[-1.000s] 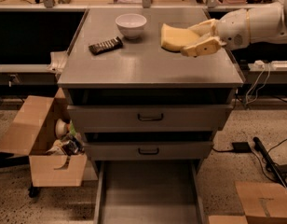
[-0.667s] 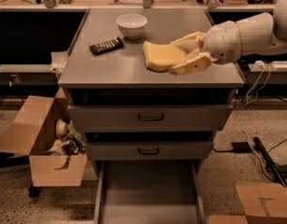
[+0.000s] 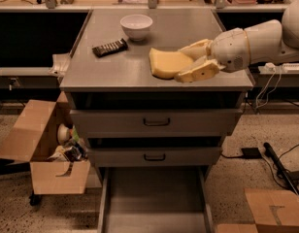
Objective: Place sponge into bottom drawer
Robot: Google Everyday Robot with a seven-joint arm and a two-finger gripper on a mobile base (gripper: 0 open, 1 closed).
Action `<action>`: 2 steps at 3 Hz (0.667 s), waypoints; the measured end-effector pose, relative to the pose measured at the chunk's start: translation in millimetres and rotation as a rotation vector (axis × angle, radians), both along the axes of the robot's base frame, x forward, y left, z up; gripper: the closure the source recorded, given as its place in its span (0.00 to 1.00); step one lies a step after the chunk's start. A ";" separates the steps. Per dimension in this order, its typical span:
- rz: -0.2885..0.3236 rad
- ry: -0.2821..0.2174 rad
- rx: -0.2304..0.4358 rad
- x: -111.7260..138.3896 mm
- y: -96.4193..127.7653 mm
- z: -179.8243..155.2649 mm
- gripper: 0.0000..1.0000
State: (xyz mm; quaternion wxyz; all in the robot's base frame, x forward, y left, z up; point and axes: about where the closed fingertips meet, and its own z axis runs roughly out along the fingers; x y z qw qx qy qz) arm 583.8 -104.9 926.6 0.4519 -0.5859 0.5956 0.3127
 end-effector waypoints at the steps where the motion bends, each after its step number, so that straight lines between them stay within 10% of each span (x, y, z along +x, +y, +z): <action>1: -0.097 0.052 -0.081 -26.3 -17.7 -33.0 1.00; 2: -0.100 0.166 -0.223 -66.0 -21.0 -96.1 1.00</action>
Offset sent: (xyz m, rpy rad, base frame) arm -0.1576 -0.0157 -0.2343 -0.4664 0.4442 -0.0384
